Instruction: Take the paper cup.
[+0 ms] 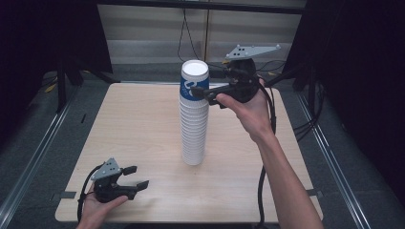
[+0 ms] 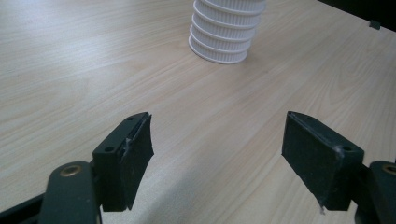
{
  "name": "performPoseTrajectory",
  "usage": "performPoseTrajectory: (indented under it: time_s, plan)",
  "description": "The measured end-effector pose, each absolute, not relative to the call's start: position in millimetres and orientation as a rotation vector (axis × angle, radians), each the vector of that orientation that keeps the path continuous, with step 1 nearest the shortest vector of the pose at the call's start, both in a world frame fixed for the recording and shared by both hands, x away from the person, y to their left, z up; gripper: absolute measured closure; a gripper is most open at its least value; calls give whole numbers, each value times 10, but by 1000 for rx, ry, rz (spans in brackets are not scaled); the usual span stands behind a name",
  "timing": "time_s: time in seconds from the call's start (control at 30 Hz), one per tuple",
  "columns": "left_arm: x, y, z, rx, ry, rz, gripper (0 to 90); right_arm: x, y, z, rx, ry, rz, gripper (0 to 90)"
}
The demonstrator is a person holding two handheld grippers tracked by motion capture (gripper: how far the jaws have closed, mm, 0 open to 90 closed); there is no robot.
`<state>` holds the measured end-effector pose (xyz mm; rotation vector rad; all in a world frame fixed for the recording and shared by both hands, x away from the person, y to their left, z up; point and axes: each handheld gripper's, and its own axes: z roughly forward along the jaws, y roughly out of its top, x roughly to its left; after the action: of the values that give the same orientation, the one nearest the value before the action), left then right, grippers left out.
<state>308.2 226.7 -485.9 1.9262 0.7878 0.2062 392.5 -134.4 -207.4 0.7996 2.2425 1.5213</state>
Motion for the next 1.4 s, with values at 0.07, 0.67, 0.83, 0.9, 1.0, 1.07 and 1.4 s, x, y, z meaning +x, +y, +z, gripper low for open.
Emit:
performPoseTrajectory:
  time_s: [0.07,0.67,0.83,0.9,1.0,1.07,1.4]
  plan:
    - [3081,2268,-4859,1923,790,205,243,3937,-1331,-2062,802,2251,1508,152]
    - [3088,2266,-4867,1929,792,210,244,4156,-1149,-2039,815,2356,1421,170]
    - [3085,2274,-4864,1930,793,212,244,4181,-1108,-2047,791,2379,1410,219]
    - [3088,2272,-4866,1932,792,211,243,4180,-1103,-2046,789,2380,1406,231]
    - [3085,2267,-4866,1932,787,208,246,4181,-1091,-2035,786,2375,1393,239]
    - [3085,2267,-4866,1932,788,209,249,4181,-1089,-2034,783,2378,1392,240]
    - [3087,2274,-4865,1933,791,209,249,4173,-1061,-1970,763,2386,1360,241]
